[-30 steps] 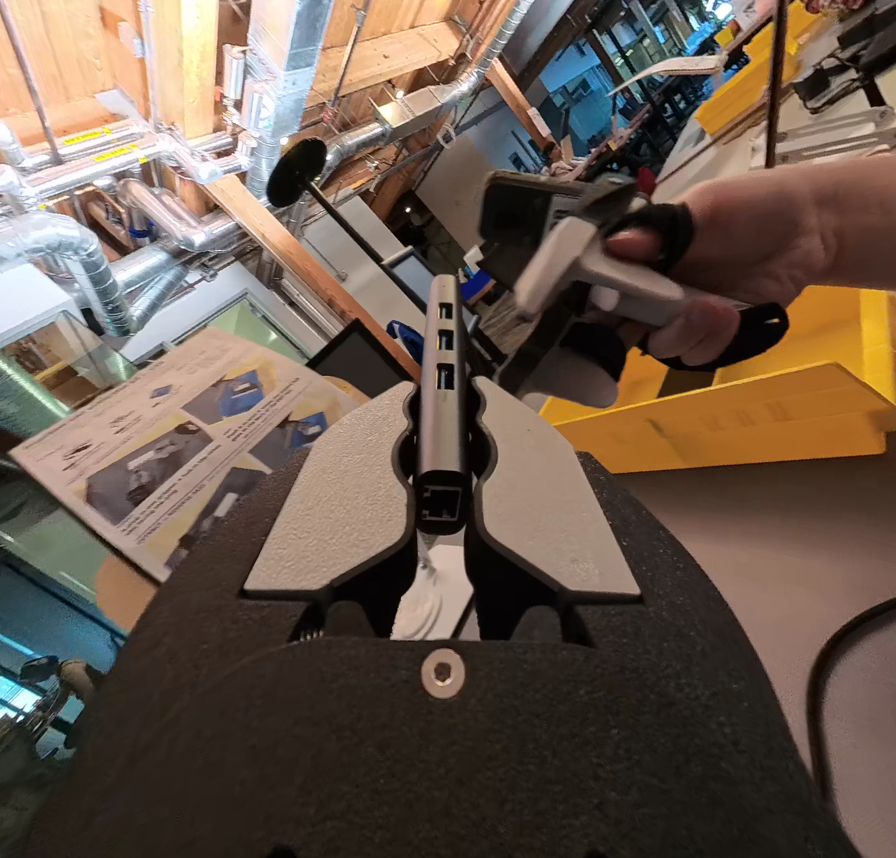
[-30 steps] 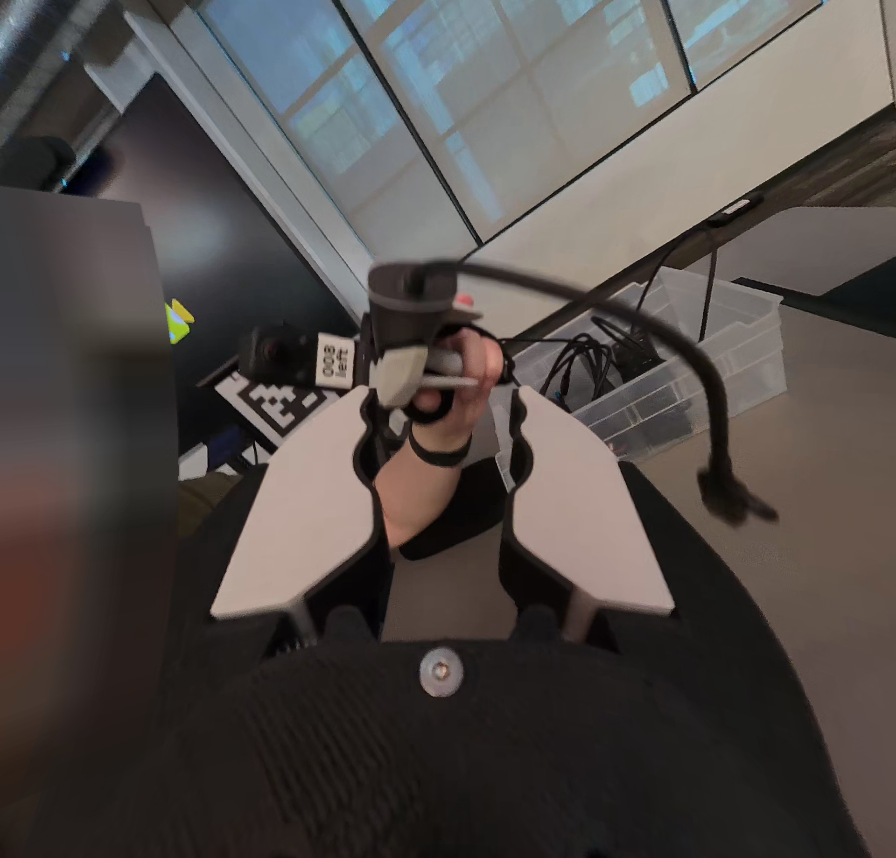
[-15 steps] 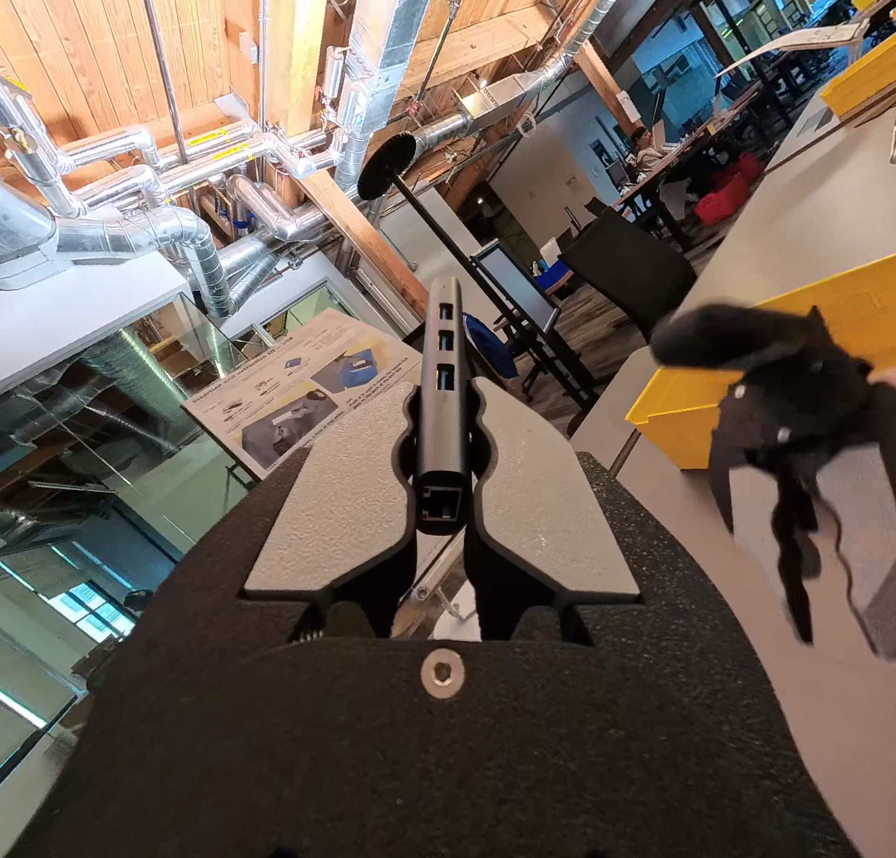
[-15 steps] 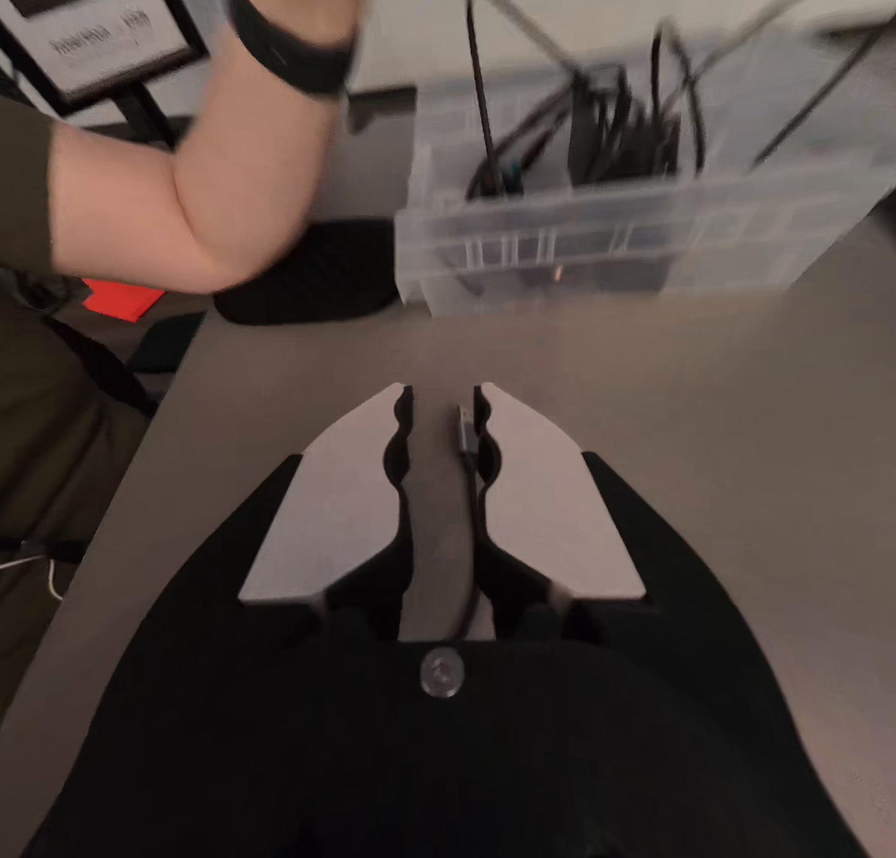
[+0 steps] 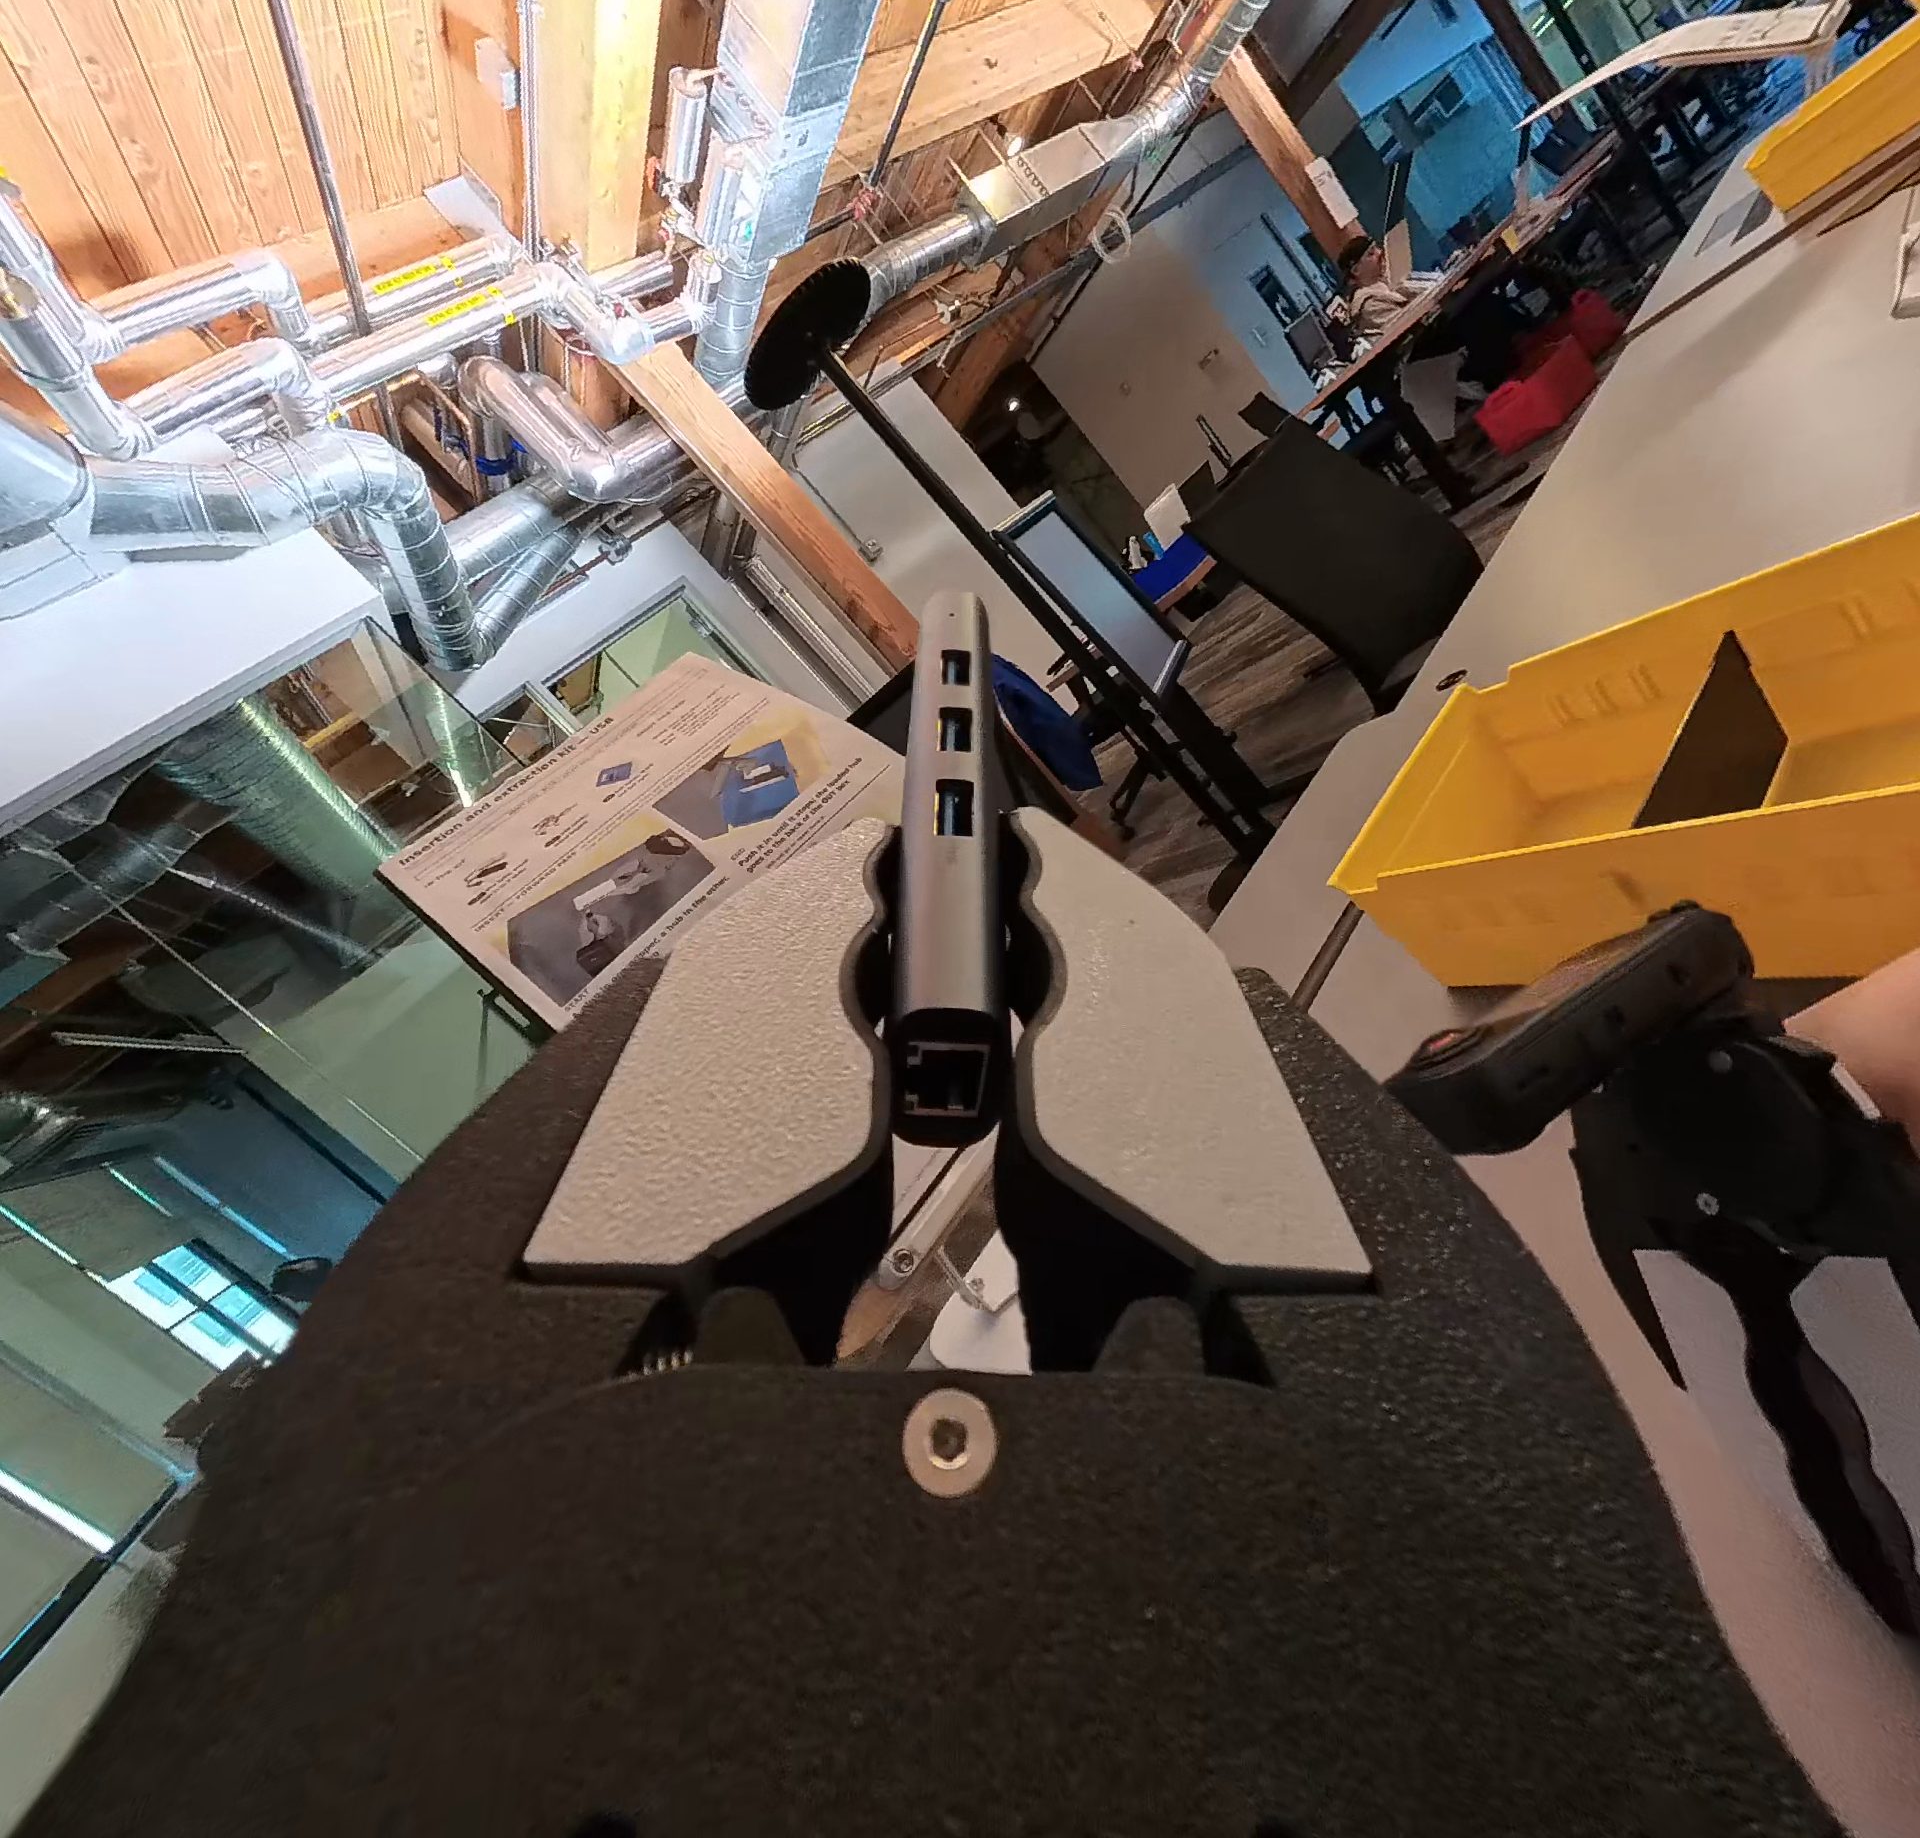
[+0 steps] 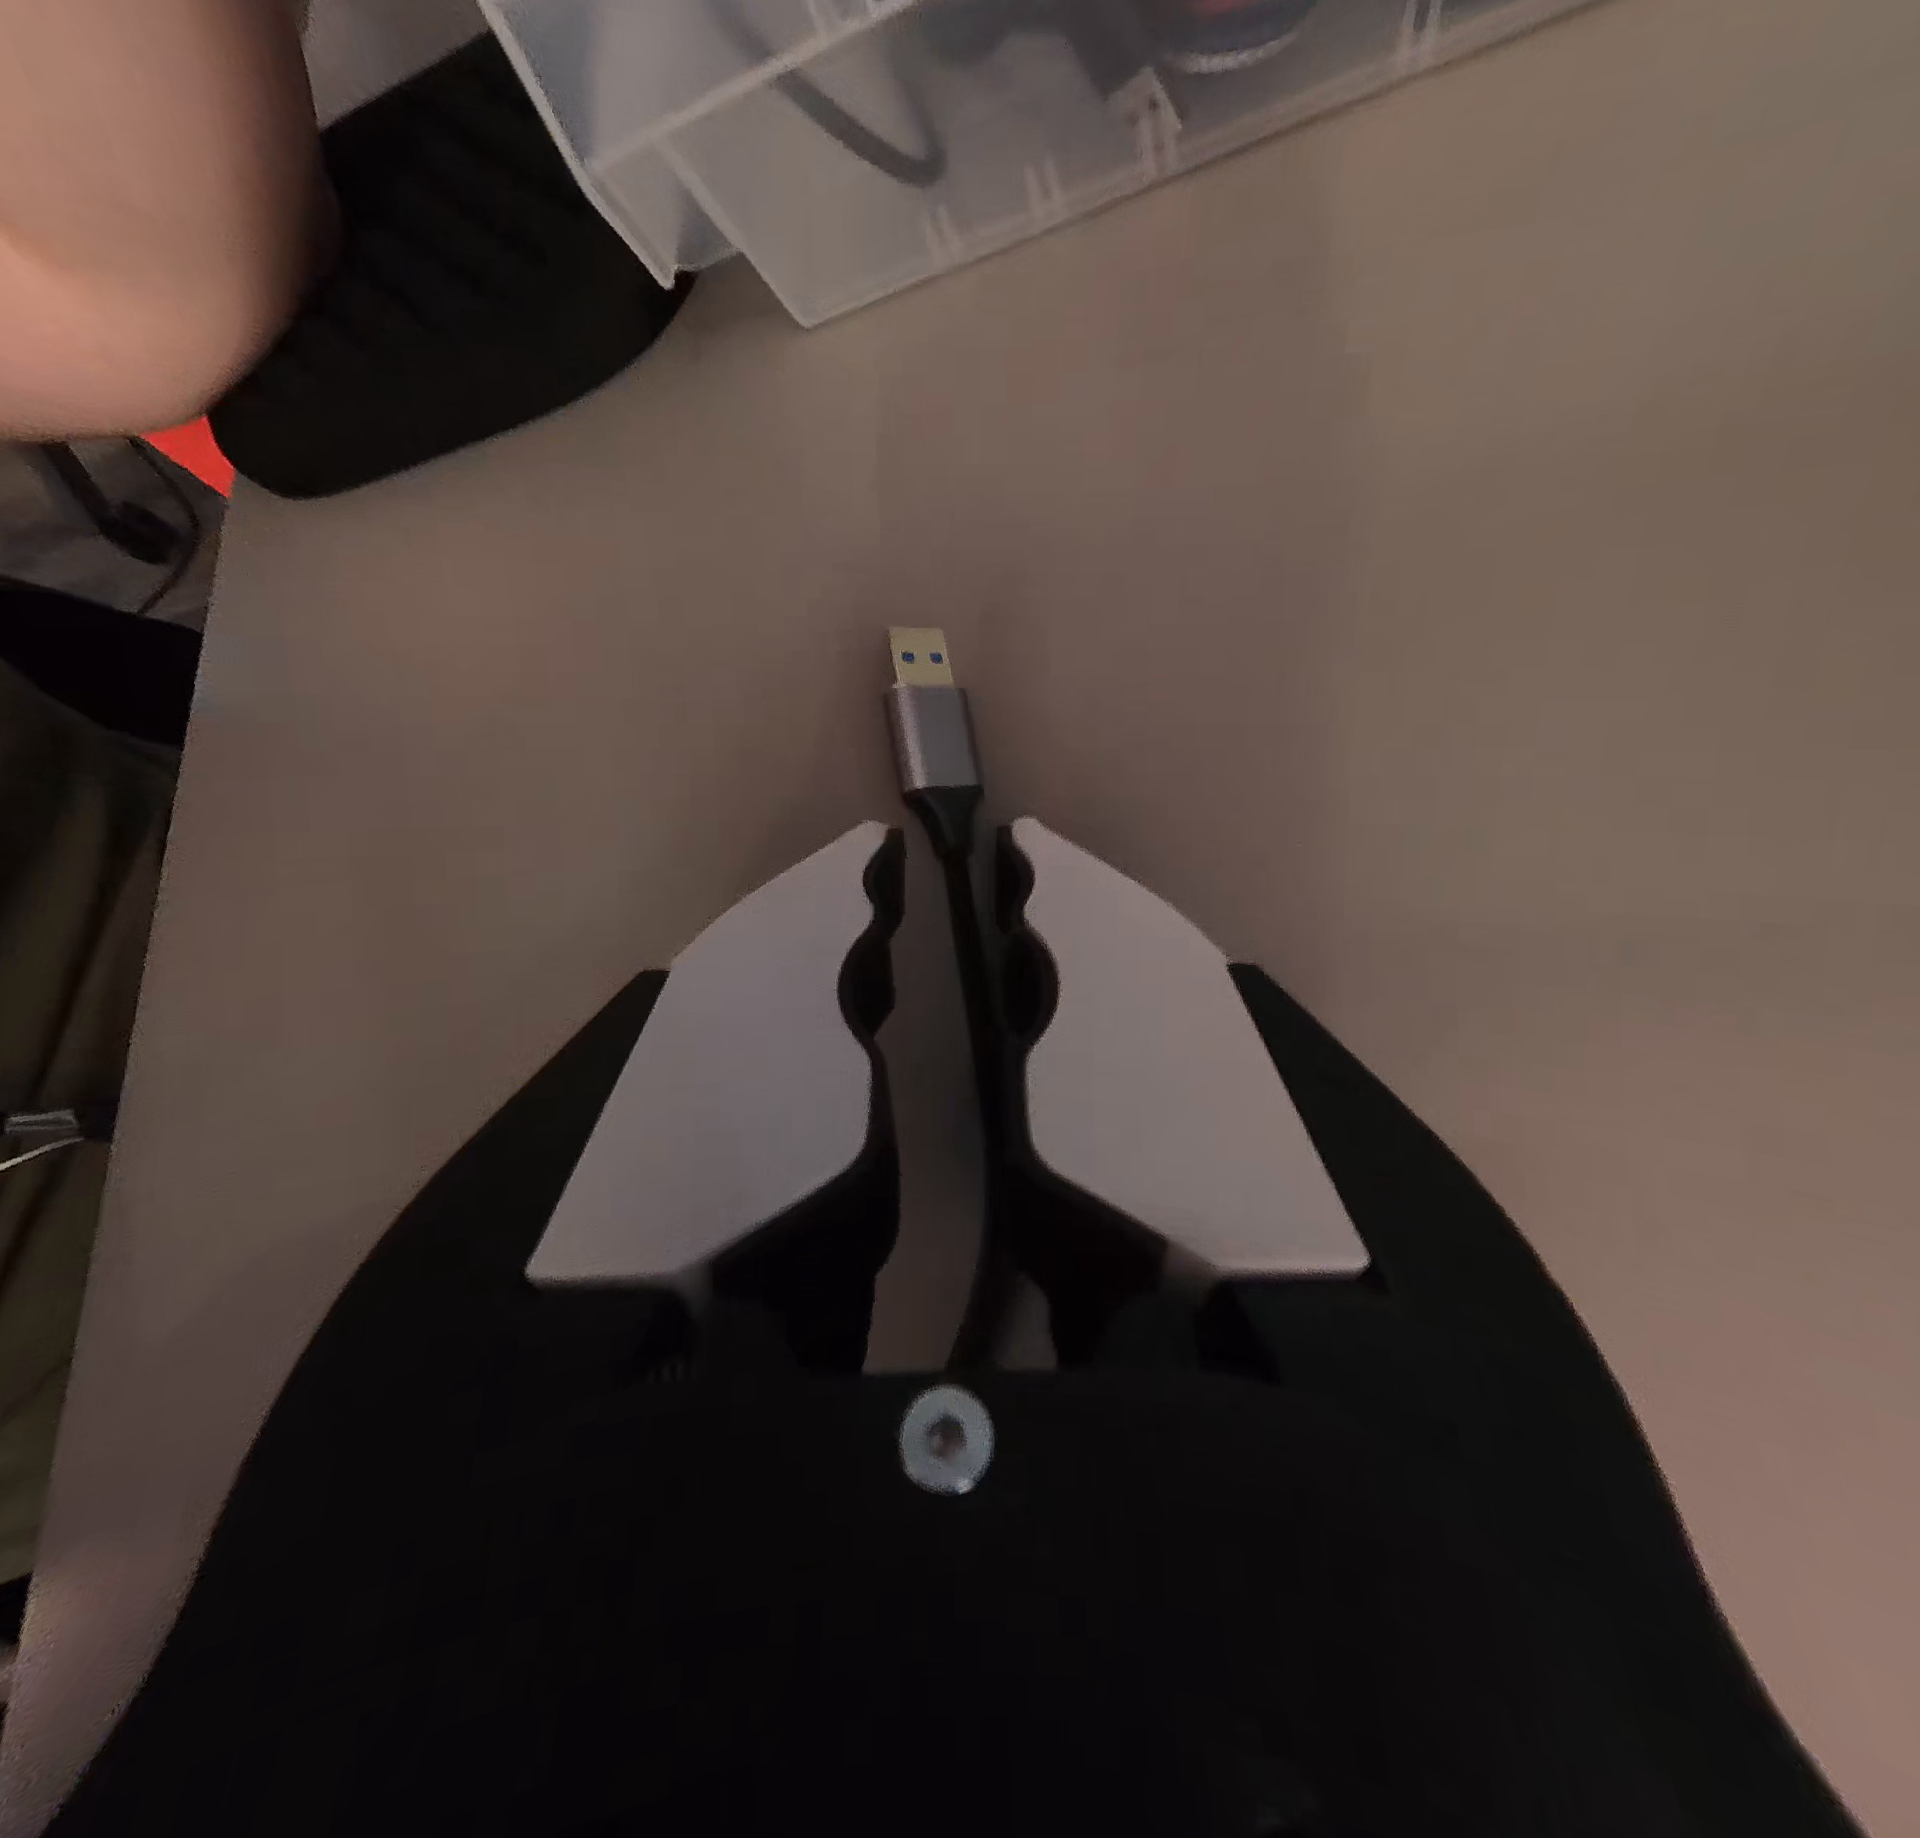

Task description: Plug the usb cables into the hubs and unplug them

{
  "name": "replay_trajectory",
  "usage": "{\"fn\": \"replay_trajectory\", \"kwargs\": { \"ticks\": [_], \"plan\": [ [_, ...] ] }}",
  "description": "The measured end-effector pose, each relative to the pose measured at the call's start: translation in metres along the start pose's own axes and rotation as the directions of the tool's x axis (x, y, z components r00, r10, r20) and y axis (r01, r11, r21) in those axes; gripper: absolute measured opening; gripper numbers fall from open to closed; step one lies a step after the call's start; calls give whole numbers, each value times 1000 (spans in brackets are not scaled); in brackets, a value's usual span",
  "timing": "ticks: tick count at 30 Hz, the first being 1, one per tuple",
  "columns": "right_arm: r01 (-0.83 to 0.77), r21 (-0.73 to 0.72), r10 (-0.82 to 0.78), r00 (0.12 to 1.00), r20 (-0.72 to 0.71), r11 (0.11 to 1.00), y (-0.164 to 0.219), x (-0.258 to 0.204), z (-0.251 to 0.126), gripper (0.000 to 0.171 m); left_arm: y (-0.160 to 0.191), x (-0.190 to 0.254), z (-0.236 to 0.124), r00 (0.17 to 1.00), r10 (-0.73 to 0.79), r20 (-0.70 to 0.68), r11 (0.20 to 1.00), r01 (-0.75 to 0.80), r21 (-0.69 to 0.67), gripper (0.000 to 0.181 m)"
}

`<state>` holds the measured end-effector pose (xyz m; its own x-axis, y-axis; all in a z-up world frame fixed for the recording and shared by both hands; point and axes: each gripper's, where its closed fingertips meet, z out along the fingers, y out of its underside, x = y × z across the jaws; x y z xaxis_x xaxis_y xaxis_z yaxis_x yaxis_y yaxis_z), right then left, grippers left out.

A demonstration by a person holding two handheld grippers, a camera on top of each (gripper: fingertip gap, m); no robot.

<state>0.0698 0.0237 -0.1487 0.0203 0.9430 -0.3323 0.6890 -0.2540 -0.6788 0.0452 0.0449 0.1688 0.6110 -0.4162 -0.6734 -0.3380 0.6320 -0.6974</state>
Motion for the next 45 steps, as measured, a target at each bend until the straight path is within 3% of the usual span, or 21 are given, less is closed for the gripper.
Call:
{"fn": "replay_trajectory", "kwargs": {
  "ticks": [4,19,23,26,30,38,45],
  "plan": [
    [18,0,-18,1000,21,1000,-4,1,3,10,2,-1,1,1000,-3,0,1000,3,-4,17],
    [83,-116,-77,995,58,990,4,-8,9,10,5,3,3,1000,6,-8,1000,-7,-20,17],
    [277,-73,-274,960,52,958,-4,-21,4,10,8,-1,2,1000,7,1,1000,-7,-31,16],
    [339,96,-345,937,57,936,-34,-47,-25,9,10,-3,1,1000,14,10,999,-14,-39,16],
    [445,215,-439,895,-78,869,-64,-64,-76,9,15,0,4,999,50,10,996,-49,-69,16],
    [549,261,-477,829,-293,794,-86,-74,-154,9,24,33,23,991,127,-50,984,-132,-123,16],
    [543,264,-419,812,-406,797,-85,-70,-199,9,33,57,37,982,173,-75,966,-184,-182,16]
  ]
}}
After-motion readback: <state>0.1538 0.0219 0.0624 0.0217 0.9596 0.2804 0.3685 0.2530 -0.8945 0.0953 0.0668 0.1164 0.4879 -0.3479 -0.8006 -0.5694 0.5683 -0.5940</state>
